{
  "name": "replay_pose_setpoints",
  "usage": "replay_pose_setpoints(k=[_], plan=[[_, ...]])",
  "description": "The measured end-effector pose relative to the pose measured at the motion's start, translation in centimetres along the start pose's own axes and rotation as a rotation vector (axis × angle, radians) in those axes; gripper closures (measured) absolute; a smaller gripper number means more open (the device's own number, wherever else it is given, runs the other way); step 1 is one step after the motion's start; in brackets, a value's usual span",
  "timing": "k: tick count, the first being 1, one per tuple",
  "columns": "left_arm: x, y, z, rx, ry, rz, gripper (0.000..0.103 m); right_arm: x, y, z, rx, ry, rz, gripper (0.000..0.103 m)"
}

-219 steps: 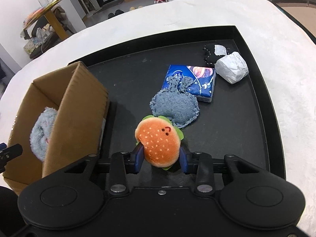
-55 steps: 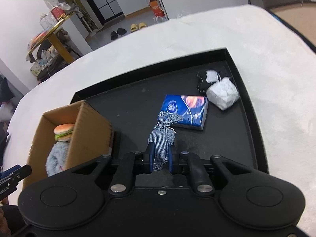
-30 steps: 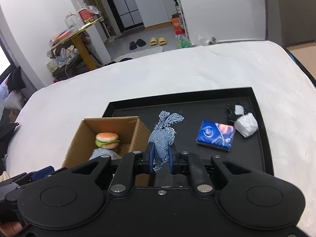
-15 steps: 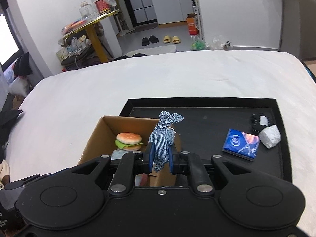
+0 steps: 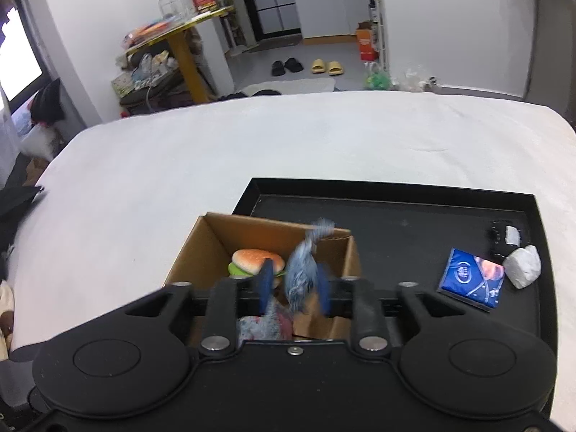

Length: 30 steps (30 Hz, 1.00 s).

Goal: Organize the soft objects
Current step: 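Lift the denim plush with the right gripper and release it into the box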

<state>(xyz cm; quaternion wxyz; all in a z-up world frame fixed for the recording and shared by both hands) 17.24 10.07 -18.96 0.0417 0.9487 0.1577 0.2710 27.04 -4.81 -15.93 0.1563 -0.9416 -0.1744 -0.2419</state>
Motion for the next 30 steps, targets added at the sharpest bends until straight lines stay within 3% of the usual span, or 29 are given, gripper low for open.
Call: replay_pose_setpoints(k=[18,24,27,30], plan=[[0.0,0.4,-0.5,0.037,0.007,0.005,0.093,-2.6,4.7,-1.9,-0.084,-0.032,0.014,0.067],[0.2,1.0,-0.7,0.083,-0.007,0.031,0.093,-2.6,7.2,-2.9,-0.089,-0.023,0.029,0.057],[0.5,1.6,-0.6,0.118,-0.031,0.061,0.089,-2.4,8.8,-3.3,-0.101,-0.018,0.044,0.054],[0.7,2.2,-0.8,0.120,-0.024,0.093,0.082,-2.3,10.3,-3.5,-0.109,-0.010,0.053,0.044]])
Point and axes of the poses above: each gripper's, at about its wrist camera, not at the fingertips, and z roughly the way its jaws point, y to its right, x to its top, the point moved 5 cm from there along z, roughly the way its jaws point, and after that the axes turned 11 degrees about -y, right-handed, at the moved point
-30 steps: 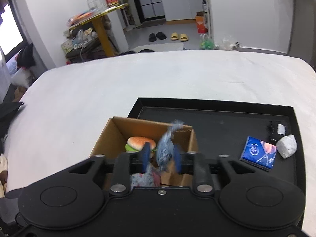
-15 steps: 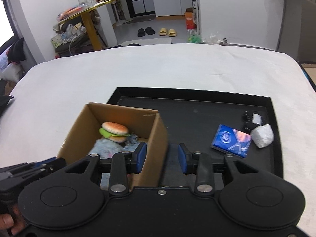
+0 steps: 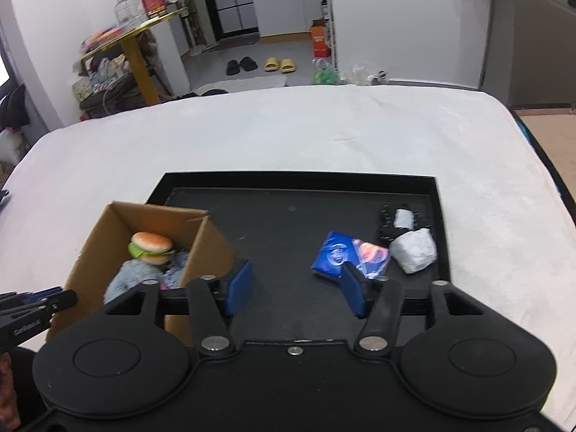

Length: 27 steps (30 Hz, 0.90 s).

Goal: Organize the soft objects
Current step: 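Lift the denim plush with the right gripper and release it into the box, then move the right gripper to the white crumpled packet and grasp it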

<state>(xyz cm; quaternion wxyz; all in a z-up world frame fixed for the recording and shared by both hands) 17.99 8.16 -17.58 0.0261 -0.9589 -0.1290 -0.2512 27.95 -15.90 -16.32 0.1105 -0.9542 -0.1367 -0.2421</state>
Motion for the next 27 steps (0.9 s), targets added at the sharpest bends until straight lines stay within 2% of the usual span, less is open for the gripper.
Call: replay_pose_setpoints(k=[3,7,12,17,27], plan=[[0.2,0.1,0.0,0.022,-0.001,0.003,0.076,0.3,1.5,0.0,0.004,0.010,0.024,0.043],[0.5,0.1,-0.2,0.057,-0.003,-0.007,0.062,1.0,3.6,0.2,0.012,0.018,0.065,0.043],[1.0,0.5,-0.4,0.097,0.001,-0.011,0.052,2.1,6.0,0.5,0.012,0.037,0.108,0.043],[1.6,1.6,-0.6,0.127,0.005,0.030,0.051,1.3,8.6,2.4,0.049,0.059,0.189,0.052],[3.1,3.1,-0.1,0.203,0.002,0.038,0.050,0.9,12.2,5.6,0.089,0.041,0.278,0.054]])
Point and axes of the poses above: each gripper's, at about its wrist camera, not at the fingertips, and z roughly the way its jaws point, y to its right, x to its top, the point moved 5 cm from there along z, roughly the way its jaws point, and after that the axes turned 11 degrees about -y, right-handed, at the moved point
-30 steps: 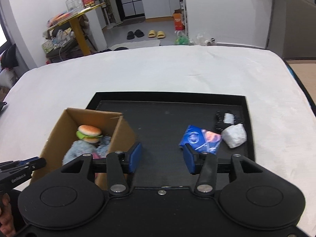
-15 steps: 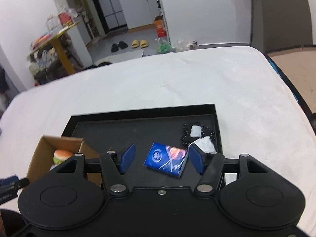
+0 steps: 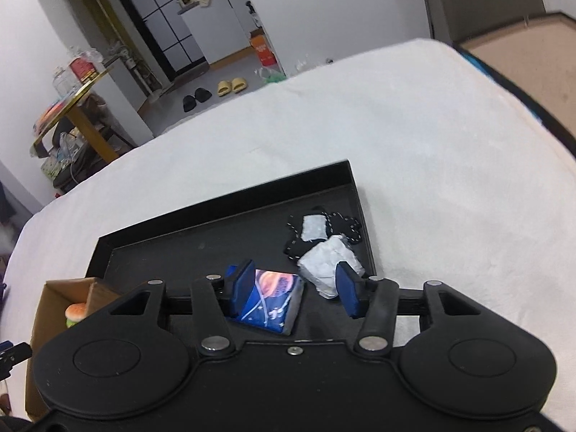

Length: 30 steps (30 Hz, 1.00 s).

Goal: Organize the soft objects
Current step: 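Move the right gripper to the white crumpled packet and grasp it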

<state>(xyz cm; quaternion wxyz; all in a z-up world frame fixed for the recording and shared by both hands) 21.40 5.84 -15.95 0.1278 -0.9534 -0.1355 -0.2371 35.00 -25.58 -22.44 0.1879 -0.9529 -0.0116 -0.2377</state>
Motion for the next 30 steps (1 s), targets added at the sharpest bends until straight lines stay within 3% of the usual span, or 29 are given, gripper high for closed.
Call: replay_pose_setpoints(k=[5,20,24,30], plan=[[0.2,0.1,0.4,0.045,-0.011,-0.003,0.050,0.2,0.8,1.8,-0.002,-0.018,0.006,0.054],[0.0,0.8,1.2,0.072,-0.045,0.000,0.050,1.0,0.8,4.8,-0.052,-0.023,-0.099,0.052],[-0.4,0.4,1.1,0.074,-0.051,-0.002,0.050,0.5,0.3,4.6,-0.078,-0.037,-0.153,0.053],[-1.1,-0.4,0.4,0.075,-0.046,-0.008,0.050,-0.3,0.8,3.8,-0.059,-0.077,-0.111,0.054]])
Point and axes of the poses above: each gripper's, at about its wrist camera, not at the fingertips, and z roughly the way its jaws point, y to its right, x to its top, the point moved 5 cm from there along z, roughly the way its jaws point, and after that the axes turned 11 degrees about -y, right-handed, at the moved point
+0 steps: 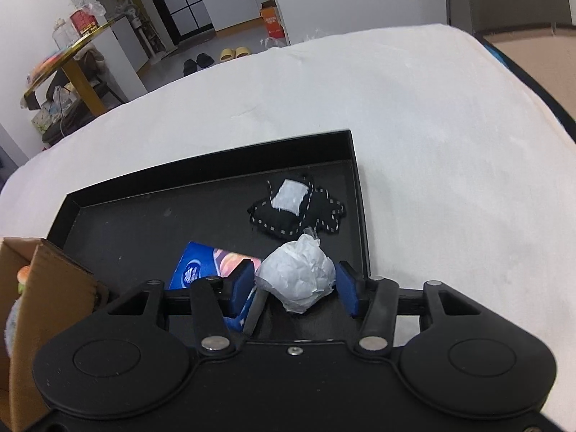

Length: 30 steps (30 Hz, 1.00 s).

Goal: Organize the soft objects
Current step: 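Move the right gripper to the white crumpled packet and grasp it, then carry the white packet with the right gripper and release it into the box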

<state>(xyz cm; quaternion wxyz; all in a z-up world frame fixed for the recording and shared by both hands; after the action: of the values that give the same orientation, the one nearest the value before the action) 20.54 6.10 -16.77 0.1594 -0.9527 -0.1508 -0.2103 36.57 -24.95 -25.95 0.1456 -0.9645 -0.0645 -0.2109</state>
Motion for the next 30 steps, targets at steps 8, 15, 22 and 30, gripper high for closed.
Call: replay_pose_setpoints(k=[8,15,22,30], plan=[[-0.7,-0.6,-0.8,-0.014,0.014,-0.004,0.050,-2.0,0.7,-1.7,0.065,-0.031,0.068,0.054],[-0.9,-0.6,-0.5,-0.033,0.006,-0.004,0.050,-3.6,0.0,-1.3,0.071,-0.118,0.053,0.054],[-0.8,-0.4,-0.1,-0.042,0.006,0.009,0.050,-3.7,-0.8,-0.5,0.066,-0.142,0.025,0.048],[-0.9,-0.6,0.1,-0.043,-0.001,0.001,0.050,-3.6,-1.3,0.4,0.037,-0.144,-0.016,0.045]])
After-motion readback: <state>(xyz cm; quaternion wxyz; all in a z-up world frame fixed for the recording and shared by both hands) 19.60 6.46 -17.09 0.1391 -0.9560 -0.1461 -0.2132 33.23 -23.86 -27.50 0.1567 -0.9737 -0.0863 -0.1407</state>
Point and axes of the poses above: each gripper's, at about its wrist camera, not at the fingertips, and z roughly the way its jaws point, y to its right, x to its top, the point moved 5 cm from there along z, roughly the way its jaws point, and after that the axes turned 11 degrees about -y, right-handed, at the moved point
